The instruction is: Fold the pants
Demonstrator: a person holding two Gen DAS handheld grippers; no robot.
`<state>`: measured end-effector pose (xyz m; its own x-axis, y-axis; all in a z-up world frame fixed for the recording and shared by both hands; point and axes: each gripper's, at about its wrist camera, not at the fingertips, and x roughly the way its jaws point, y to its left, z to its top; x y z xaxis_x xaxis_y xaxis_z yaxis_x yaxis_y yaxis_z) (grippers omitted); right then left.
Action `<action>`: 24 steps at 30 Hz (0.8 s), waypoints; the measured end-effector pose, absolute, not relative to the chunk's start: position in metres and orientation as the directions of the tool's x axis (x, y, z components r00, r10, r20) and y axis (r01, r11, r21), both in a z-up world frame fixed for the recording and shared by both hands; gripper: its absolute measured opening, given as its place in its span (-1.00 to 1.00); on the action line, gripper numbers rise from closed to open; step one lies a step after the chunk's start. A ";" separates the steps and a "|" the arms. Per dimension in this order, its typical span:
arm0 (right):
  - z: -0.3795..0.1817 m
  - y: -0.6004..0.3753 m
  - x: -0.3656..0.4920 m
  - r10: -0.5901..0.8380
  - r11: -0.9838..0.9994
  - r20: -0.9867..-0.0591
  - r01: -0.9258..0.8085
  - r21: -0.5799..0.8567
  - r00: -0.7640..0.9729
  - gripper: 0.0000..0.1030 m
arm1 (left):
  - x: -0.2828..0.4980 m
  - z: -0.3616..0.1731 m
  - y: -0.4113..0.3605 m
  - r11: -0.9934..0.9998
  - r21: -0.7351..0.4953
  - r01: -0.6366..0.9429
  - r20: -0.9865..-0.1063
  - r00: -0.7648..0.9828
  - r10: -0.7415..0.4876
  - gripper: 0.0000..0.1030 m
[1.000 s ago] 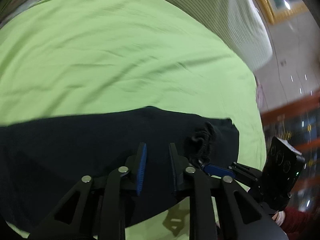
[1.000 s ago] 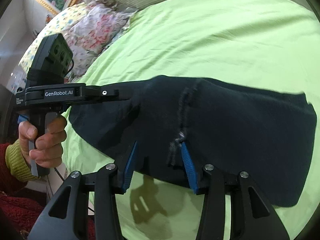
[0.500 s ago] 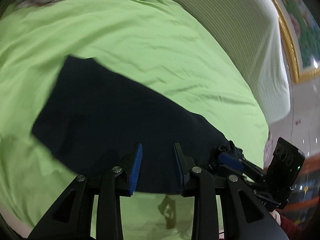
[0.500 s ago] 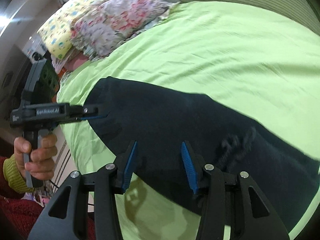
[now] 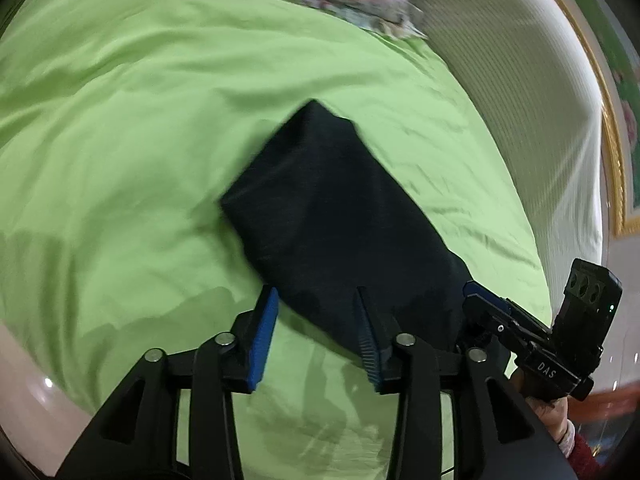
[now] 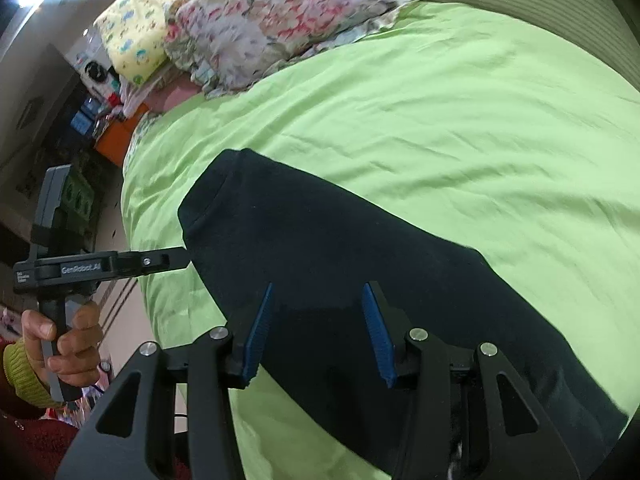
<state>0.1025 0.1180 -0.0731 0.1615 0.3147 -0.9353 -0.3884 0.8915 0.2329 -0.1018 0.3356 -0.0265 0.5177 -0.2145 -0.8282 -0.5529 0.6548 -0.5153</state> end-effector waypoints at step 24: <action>-0.135 0.227 0.197 0.291 0.708 -0.953 -0.649 0.277 -0.090 -0.02 | -0.094 -0.069 0.369 0.505 -0.534 -0.678 -0.838 0.503 -0.212 0.00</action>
